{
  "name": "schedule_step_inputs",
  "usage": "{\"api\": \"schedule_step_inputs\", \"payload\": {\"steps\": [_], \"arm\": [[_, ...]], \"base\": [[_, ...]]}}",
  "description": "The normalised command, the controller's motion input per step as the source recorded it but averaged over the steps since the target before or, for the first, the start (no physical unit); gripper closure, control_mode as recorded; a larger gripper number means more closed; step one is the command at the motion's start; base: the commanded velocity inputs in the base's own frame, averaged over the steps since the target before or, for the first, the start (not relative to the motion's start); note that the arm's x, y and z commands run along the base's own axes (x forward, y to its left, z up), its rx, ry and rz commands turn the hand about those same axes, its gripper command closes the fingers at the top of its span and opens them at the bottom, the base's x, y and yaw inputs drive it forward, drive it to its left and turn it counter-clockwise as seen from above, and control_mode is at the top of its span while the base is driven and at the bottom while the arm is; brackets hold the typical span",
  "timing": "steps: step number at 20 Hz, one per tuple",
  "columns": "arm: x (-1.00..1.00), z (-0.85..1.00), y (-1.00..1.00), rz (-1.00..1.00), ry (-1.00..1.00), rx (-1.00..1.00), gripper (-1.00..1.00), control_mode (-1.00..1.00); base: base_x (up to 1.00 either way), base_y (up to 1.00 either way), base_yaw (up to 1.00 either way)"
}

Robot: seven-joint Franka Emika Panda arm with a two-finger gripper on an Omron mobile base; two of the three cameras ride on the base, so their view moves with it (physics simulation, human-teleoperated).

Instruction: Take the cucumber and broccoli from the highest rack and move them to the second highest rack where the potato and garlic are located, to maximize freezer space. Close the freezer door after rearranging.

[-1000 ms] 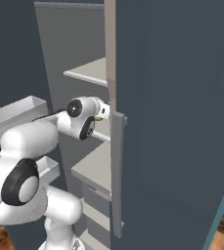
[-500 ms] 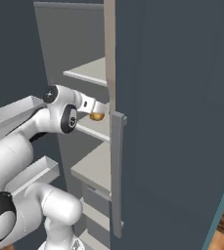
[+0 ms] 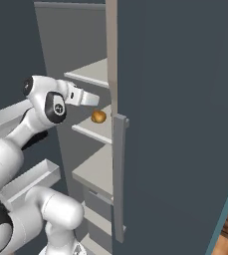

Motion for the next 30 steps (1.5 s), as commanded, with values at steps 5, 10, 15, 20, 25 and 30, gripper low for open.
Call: {"api": "schedule_step_inputs", "payload": {"steps": [5,10,15,20,25,30], "arm": [[0.0,0.66,0.0,-0.27,0.15,-0.03,-1.0,-1.0],[0.03,0.63,-0.04,-0.16,0.21,0.0,-1.0,-1.0],[0.0,0.81,0.0,-0.02,0.02,0.0,-1.0,-1.0],[0.09,0.23,-0.02,0.0,0.0,0.0,-1.0,-1.0],[0.27,-0.11,-0.1,0.0,0.0,0.0,-1.0,-1.0],[0.37,-0.16,-0.11,0.11,0.01,0.0,-1.0,-1.0]], "base": [[0.0,0.0,0.0],[0.0,0.0,0.0],[0.0,0.0,0.0],[0.0,0.0,0.0],[0.0,0.0,0.0],[0.0,0.0,0.0]]}}
